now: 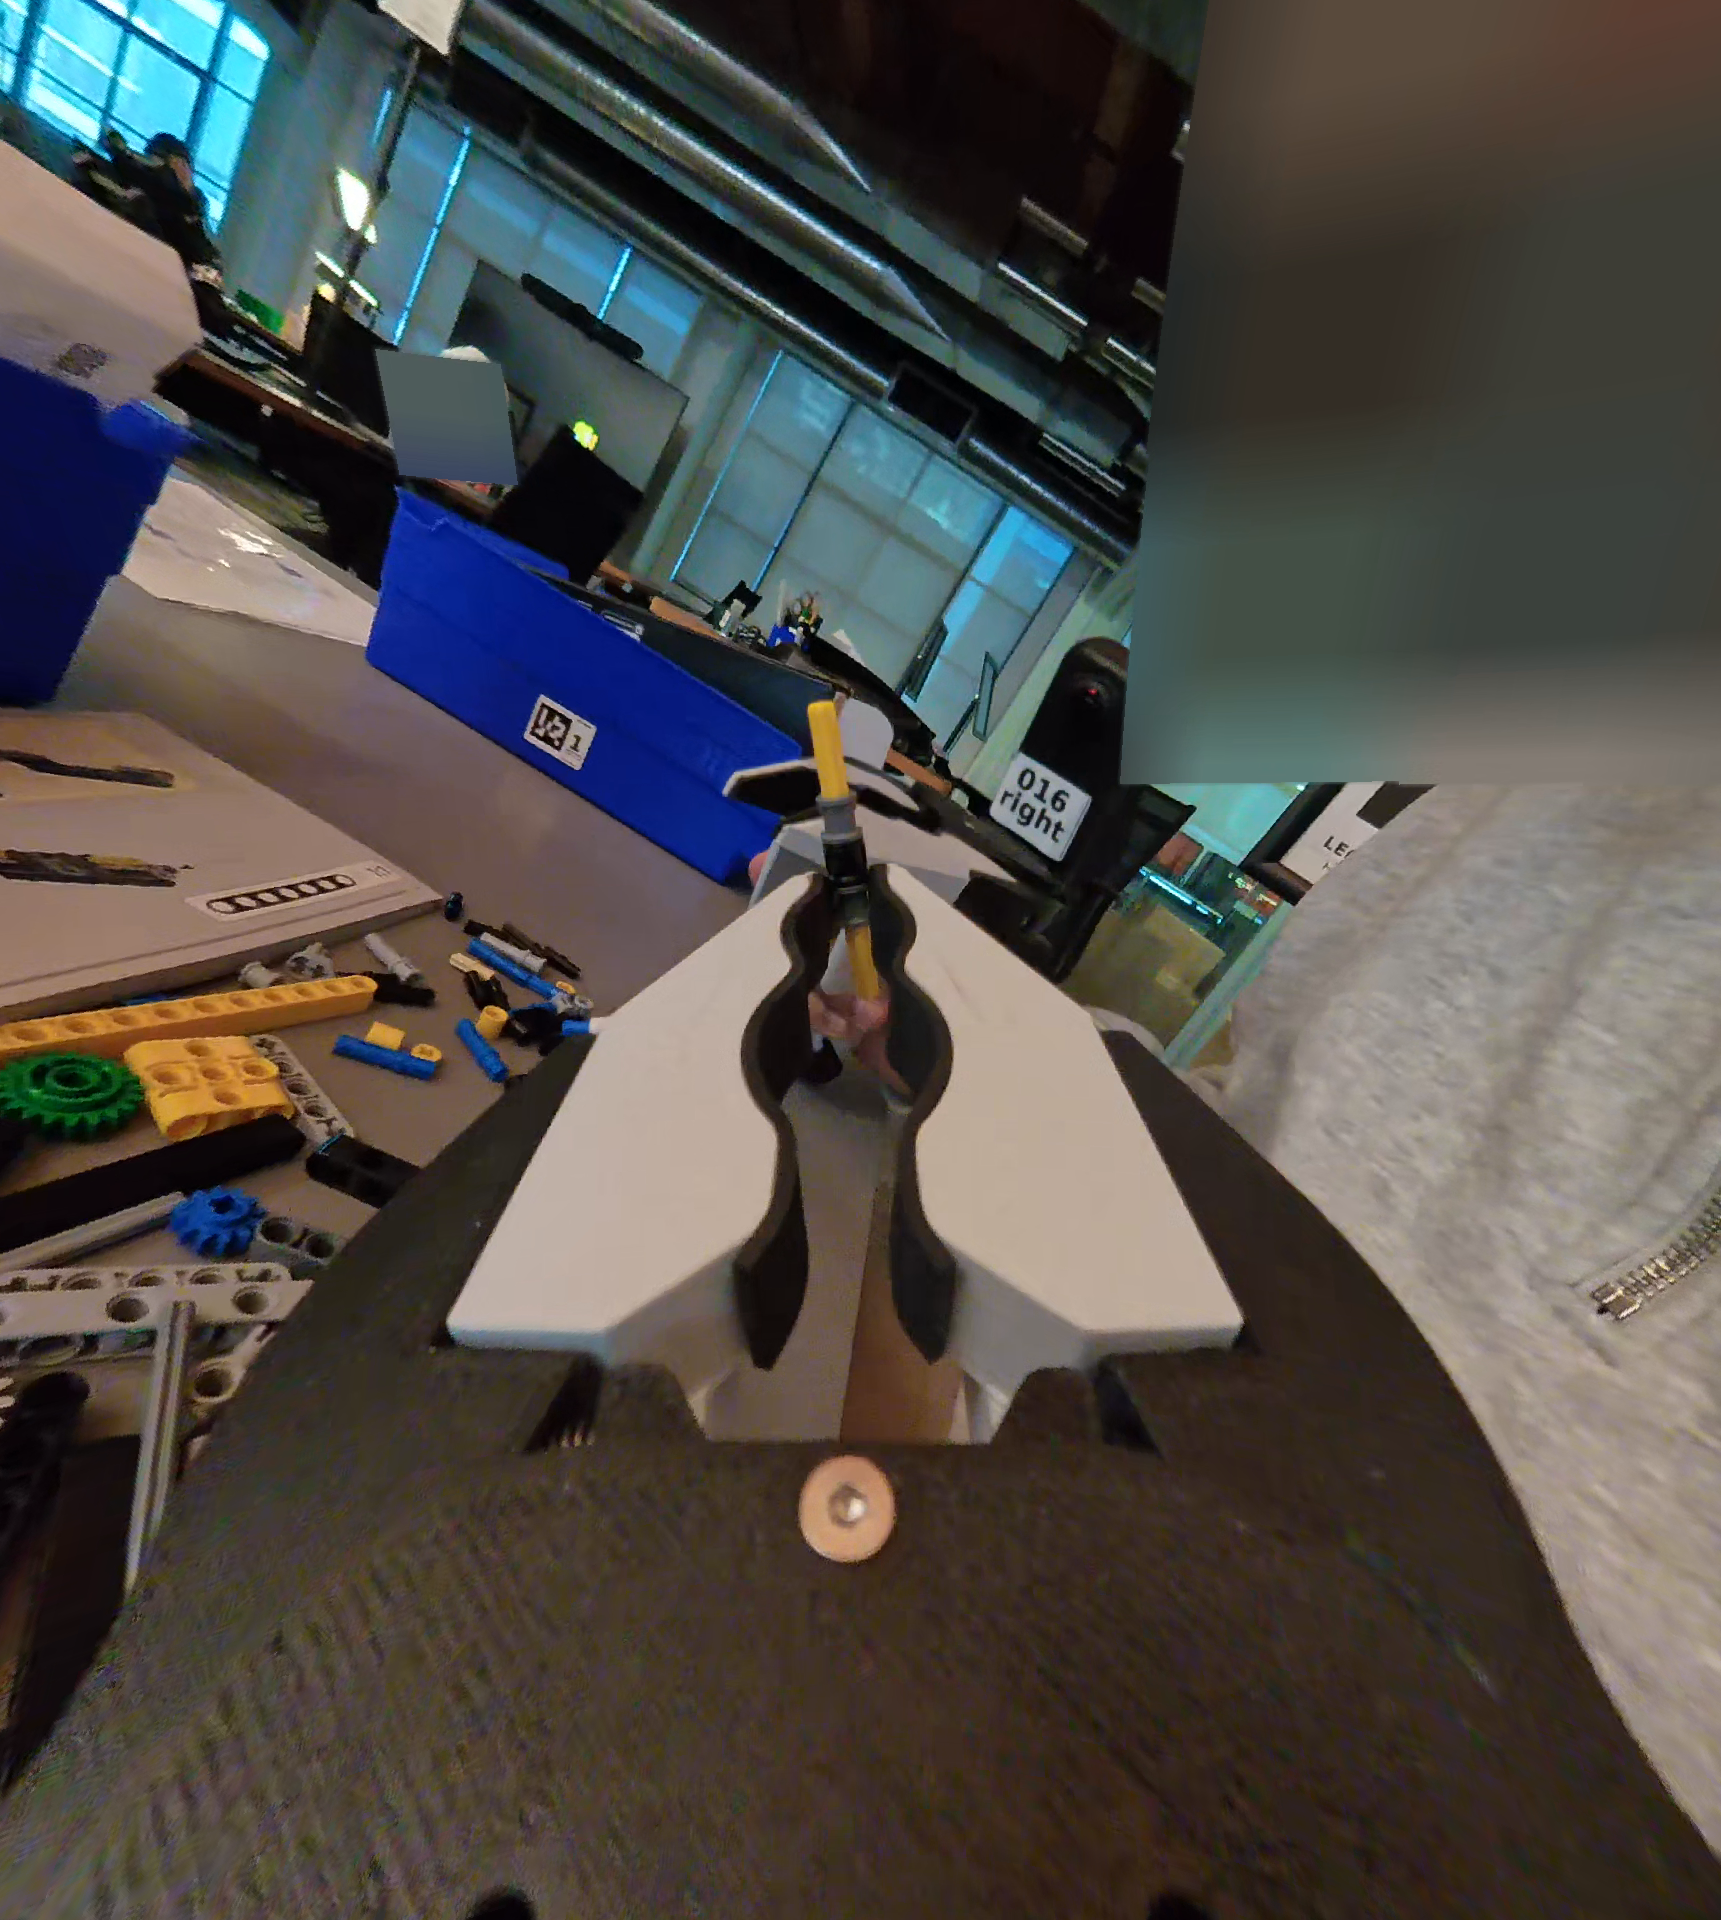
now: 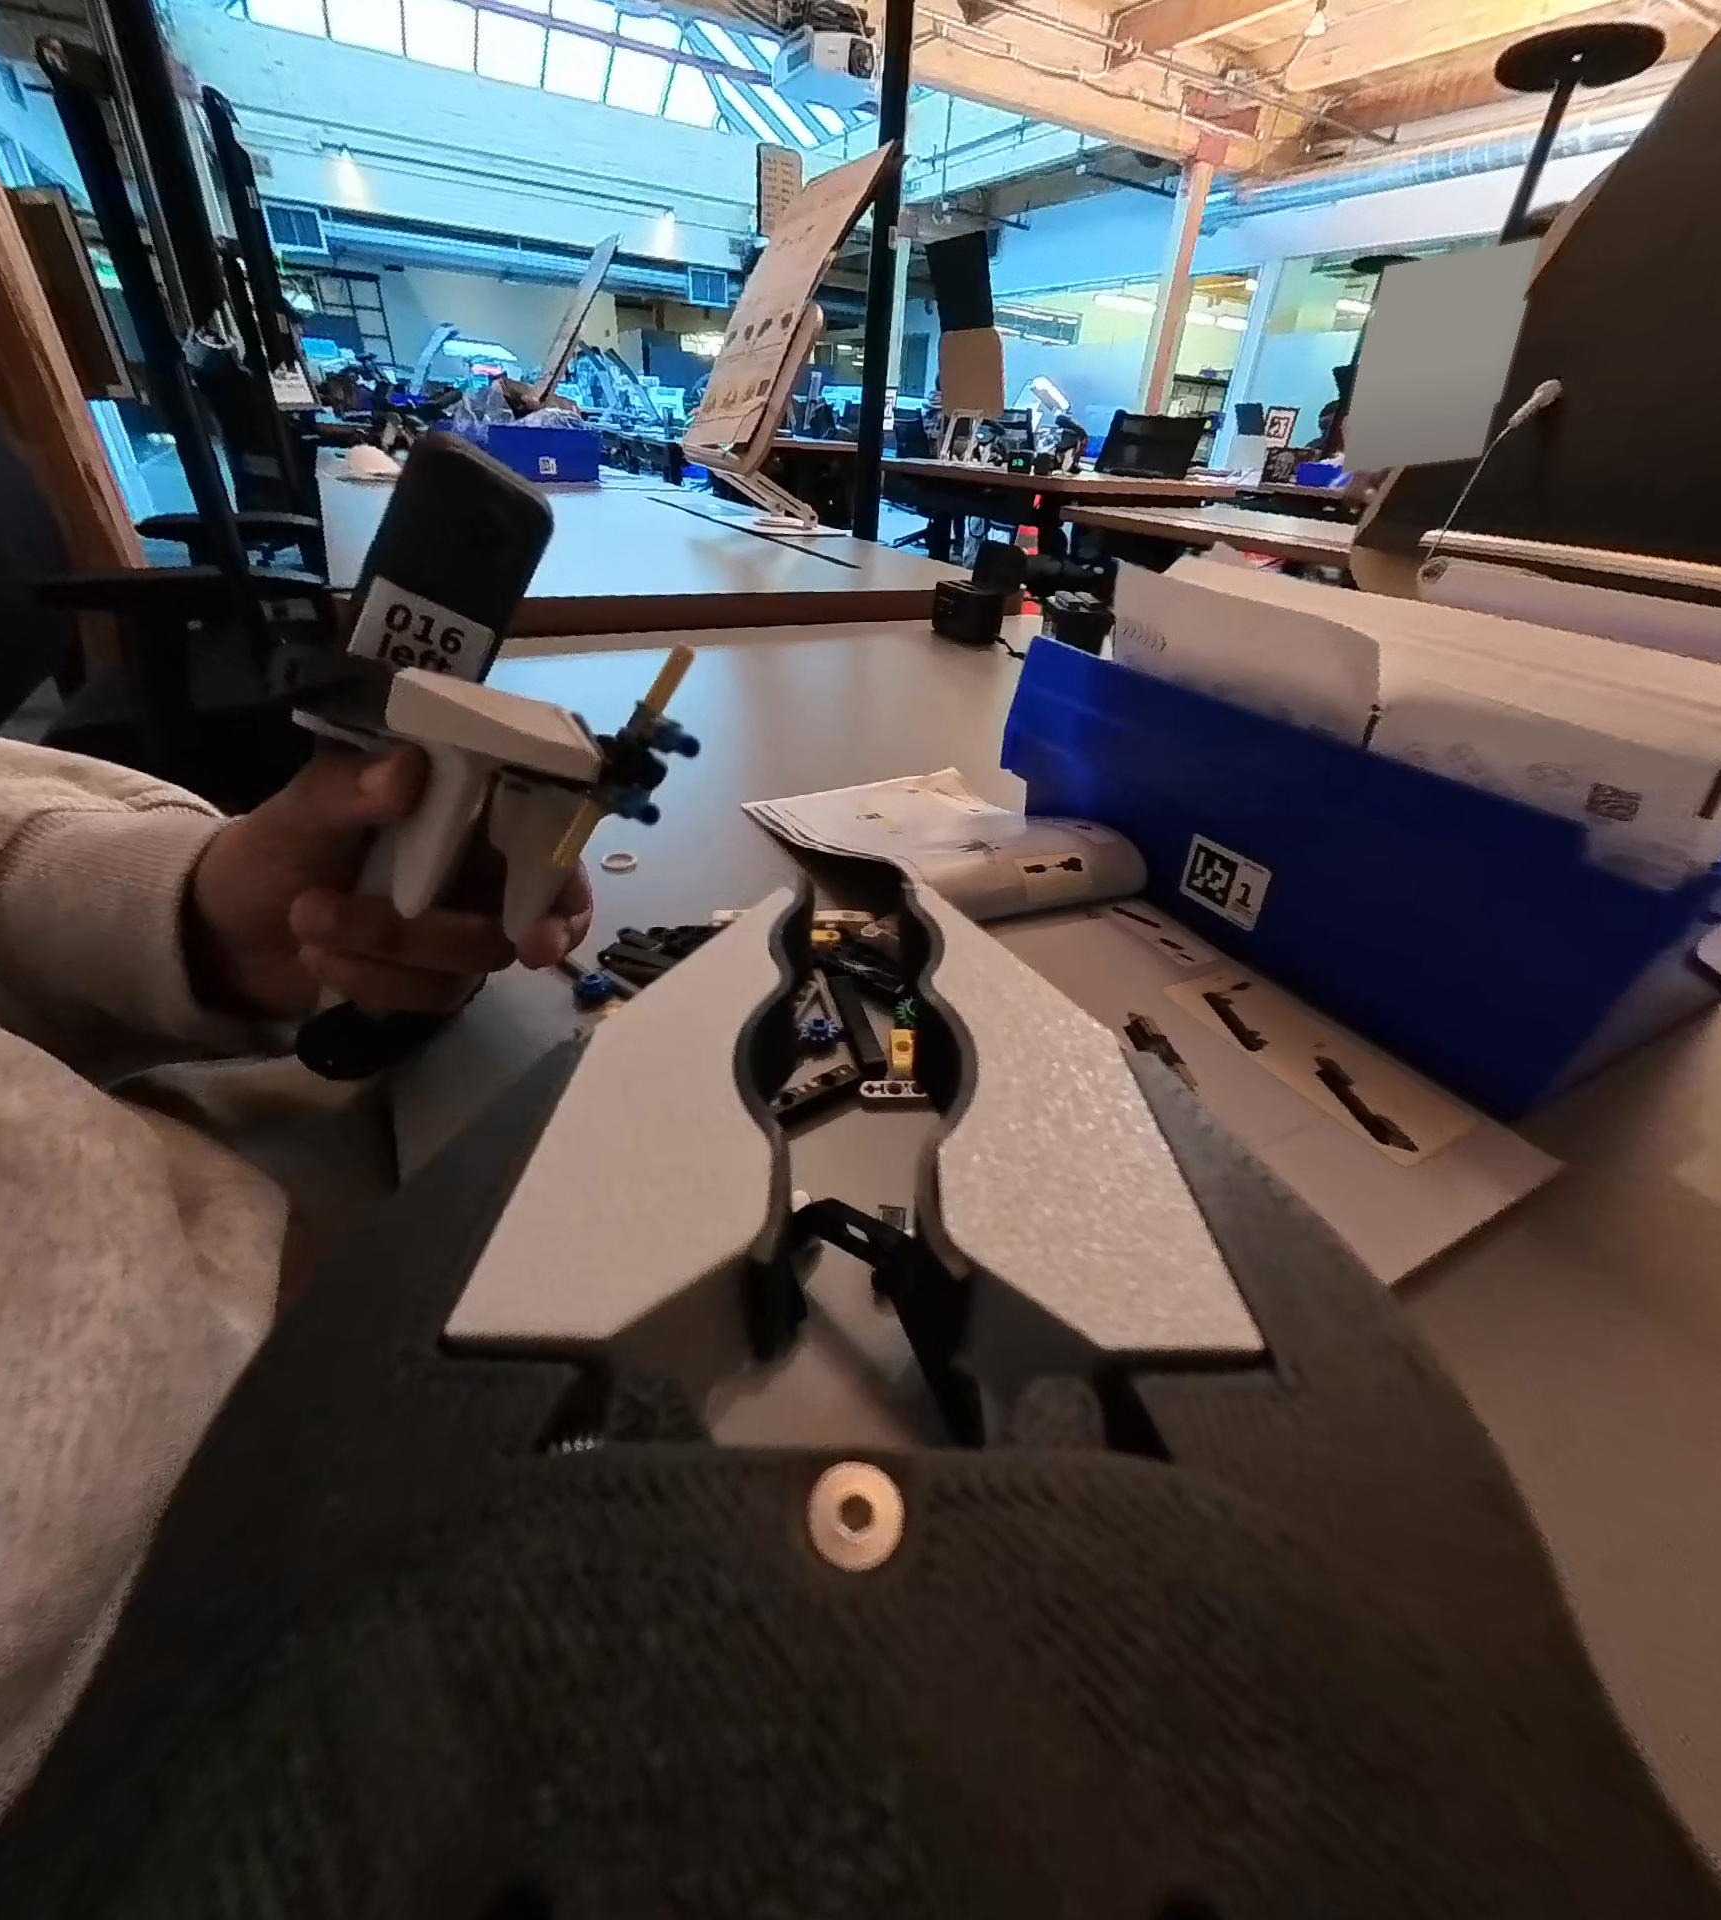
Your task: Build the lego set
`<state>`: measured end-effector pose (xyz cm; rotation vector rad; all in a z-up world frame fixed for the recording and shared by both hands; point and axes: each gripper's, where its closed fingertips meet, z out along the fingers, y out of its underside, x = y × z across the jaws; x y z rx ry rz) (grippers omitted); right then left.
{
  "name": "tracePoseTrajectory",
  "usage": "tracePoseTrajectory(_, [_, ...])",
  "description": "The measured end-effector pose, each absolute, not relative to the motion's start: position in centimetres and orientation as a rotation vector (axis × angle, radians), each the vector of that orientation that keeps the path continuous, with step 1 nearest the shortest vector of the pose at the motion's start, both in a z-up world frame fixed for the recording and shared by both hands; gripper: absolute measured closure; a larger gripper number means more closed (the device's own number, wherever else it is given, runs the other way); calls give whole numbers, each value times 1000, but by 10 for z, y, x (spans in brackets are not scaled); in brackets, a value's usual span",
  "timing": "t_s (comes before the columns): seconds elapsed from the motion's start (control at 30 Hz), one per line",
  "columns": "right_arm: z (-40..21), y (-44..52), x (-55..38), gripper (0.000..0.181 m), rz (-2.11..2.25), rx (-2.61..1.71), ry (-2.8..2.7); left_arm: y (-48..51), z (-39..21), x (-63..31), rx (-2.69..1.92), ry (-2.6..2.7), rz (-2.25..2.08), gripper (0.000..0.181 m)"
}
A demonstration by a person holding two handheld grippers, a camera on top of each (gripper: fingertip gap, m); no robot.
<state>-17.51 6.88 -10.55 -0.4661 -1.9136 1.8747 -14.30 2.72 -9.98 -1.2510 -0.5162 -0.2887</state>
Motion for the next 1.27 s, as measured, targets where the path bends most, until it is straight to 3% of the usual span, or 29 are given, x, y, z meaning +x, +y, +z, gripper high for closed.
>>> tracePoseTrajectory(0.5, [-111,61,-174,168,1870,-447,-1933,29,-104,-143,-1277,-533,-307,175])
tracePoseTrajectory(0.73, [-78,60,-146,176,2054,-242,-1774,30,-113,-151,-1293,-603,-353,175])
tracePoseTrajectory(1.07, [-92,41,-150,148,2205,-505,-1944,32,-115,-149,-1322,-597,-327,175])
tracePoseTrajectory(1.27, [-96,41,-154,144,2274,-617,-1966,35,-114,-144,-1350,-566,-311,175])
